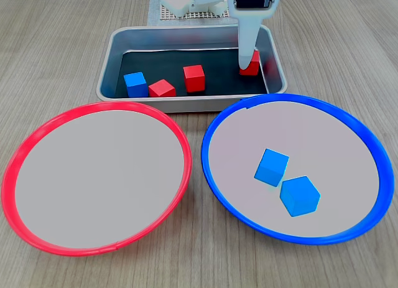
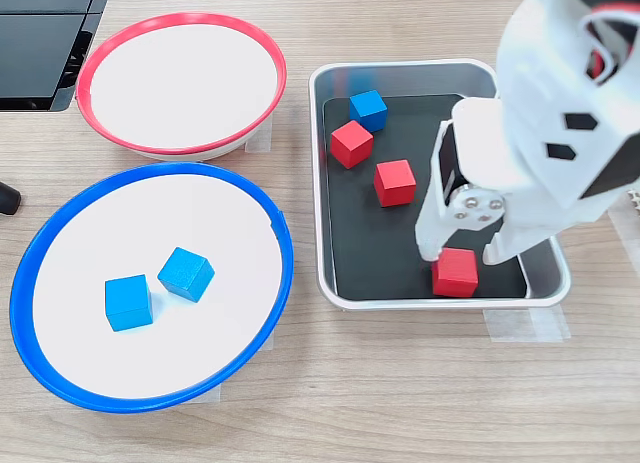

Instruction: Move six blocks tray to matching dishes

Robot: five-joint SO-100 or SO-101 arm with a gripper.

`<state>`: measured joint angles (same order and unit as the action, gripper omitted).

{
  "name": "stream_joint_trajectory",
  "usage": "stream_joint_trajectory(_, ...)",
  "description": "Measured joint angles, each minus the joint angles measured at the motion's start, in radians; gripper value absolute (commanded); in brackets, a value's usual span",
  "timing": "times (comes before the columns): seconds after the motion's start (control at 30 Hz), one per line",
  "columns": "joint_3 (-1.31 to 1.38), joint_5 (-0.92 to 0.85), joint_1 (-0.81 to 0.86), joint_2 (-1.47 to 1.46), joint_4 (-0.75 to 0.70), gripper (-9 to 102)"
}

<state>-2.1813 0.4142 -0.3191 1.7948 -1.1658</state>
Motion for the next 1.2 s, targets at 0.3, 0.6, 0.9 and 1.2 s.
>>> stream_joint_trajectory(0.3, 0.06, -0.153, 0.029, -0.011, -0.041, 0)
stream_joint_trajectory(0.6, 0.319, -0.739, 0.423, 0.046, 0.017, 0)
stream_joint_trajectory(0.9, 0.606, -0.841, 0.598, -0.364, 0.388, 12)
stream_joint_trajectory(1.2, 0.664, -0.598, 0.629, -0.459, 0.403, 8)
